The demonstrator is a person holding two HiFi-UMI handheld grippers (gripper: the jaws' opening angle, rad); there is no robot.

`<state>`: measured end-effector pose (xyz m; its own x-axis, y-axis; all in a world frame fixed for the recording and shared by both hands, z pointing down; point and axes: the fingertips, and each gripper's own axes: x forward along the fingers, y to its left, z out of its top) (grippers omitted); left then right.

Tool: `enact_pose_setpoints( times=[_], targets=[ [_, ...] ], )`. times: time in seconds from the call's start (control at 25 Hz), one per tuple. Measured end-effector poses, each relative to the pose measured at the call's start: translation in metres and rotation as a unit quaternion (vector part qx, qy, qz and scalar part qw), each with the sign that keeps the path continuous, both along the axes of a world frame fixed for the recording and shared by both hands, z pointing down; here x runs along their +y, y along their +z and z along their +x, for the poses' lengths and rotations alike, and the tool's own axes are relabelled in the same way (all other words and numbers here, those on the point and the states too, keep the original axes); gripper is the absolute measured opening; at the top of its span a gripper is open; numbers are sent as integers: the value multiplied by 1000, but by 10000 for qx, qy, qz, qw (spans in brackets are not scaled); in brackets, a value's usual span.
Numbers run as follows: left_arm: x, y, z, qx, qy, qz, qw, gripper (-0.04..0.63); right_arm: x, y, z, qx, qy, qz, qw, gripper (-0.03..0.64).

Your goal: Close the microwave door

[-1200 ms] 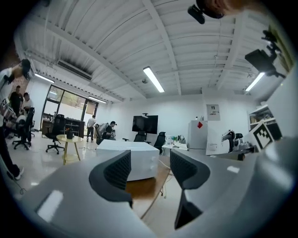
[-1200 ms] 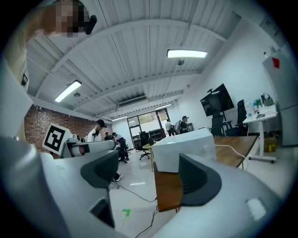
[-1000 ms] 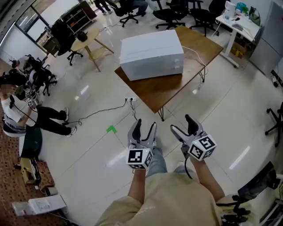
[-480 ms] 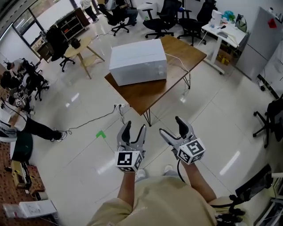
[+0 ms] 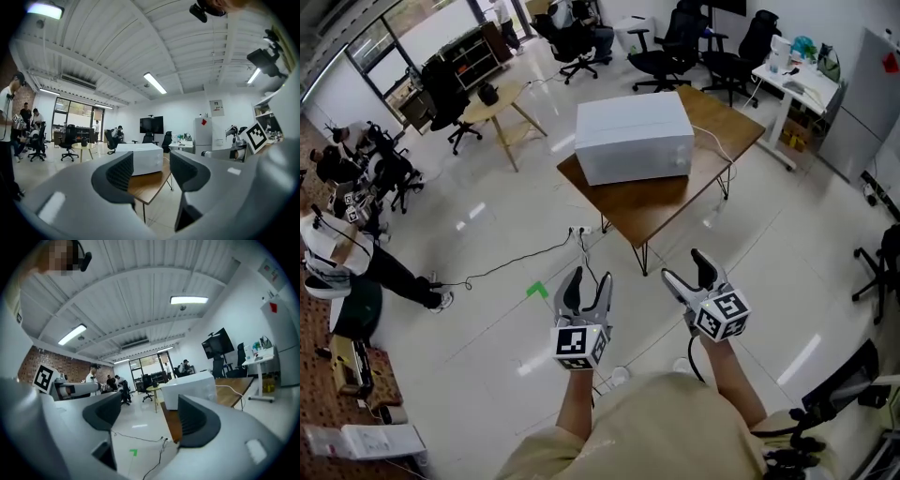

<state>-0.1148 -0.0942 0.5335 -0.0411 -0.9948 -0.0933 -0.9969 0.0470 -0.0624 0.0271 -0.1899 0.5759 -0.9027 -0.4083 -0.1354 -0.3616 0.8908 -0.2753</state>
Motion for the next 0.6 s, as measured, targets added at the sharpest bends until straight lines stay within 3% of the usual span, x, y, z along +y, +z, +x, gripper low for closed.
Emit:
enact_pose_setpoints(
  times=[0.12,0.28,0.44,0.6],
  targets=[
    [33,13,-27,55,-100,11,9999,247,38,8,-27,197,-12,47,9998,365],
    [38,9,-39,122,-89,47,9999,247,53,-25,-39,226,193,593,9978,365],
    [33,-7,-35,-25,32,212,9998,247,54,-56,-39,306,533,1198,9909,364],
    [26,-15,-31,-89,148,276,9995,247,56,-61,-40,401,524,1249,9900,327]
  ],
)
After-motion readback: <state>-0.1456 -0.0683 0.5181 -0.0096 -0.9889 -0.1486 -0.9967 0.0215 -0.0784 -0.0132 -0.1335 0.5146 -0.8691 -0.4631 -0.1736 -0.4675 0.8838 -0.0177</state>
